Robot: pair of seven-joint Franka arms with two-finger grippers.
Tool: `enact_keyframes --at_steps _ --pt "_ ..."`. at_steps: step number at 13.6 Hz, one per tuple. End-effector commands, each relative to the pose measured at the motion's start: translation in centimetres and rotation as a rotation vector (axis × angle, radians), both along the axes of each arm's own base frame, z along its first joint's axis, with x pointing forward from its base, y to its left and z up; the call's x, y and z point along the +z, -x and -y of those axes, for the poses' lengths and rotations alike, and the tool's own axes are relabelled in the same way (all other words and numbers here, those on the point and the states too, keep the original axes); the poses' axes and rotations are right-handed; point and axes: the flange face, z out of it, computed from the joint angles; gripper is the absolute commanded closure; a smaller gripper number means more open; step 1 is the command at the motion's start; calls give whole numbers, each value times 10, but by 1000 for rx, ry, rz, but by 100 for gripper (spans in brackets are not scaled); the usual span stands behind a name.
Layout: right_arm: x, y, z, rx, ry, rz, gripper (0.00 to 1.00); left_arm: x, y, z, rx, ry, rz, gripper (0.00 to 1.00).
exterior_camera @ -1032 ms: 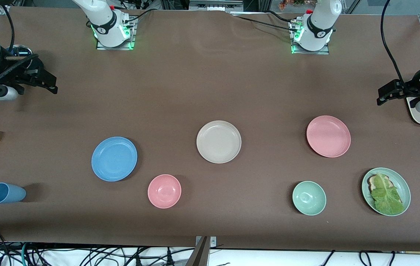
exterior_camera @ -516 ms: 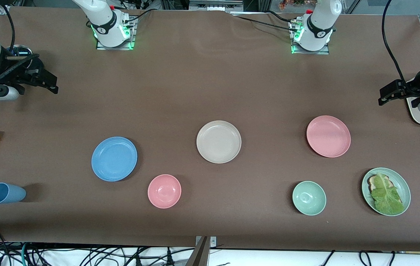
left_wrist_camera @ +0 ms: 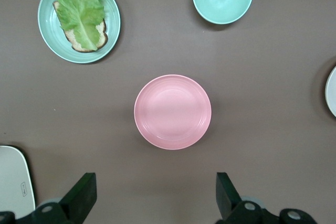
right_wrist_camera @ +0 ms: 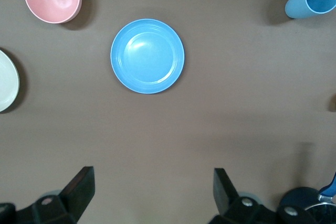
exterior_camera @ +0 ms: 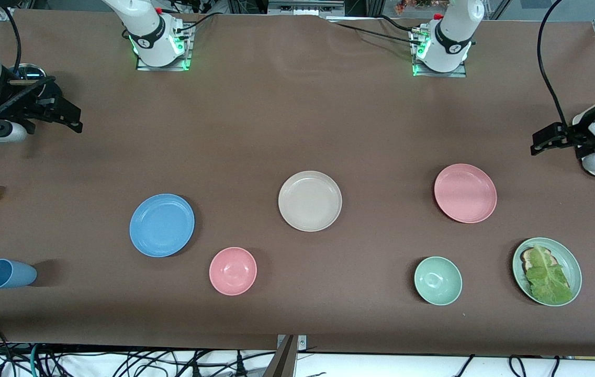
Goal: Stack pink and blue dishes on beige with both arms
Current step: 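Reach the left gripper down to the rim of the pink plate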
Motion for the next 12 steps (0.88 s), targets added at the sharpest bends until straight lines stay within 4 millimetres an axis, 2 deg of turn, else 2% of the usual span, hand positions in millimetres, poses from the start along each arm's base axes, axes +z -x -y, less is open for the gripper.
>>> enact_keyframes --at_steps 1,2,4,5,7,9,12 --pt "5 0 -1 7 -10 -3 0 -29 -14 -6 20 30 -54 0" --pt "5 0 -1 7 -10 -3 0 -52 -22 -9 25 39 -89 0" --pt "5 0 -1 9 -10 -3 0 -109 -39 -2 7 43 -180 0" --pt "5 0 -1 9 -10 -3 0 -120 -41 -2 5 42 -192 0" --pt "5 0 -1 9 -10 -3 0 -148 -46 -19 27 50 -225 0" --pt "5 0 -1 9 -10 -1 0 -183 -52 -26 35 53 -234 0" --pt "7 -1 -1 -5 -11 6 0 -213 -46 -60 24 45 -214 0"
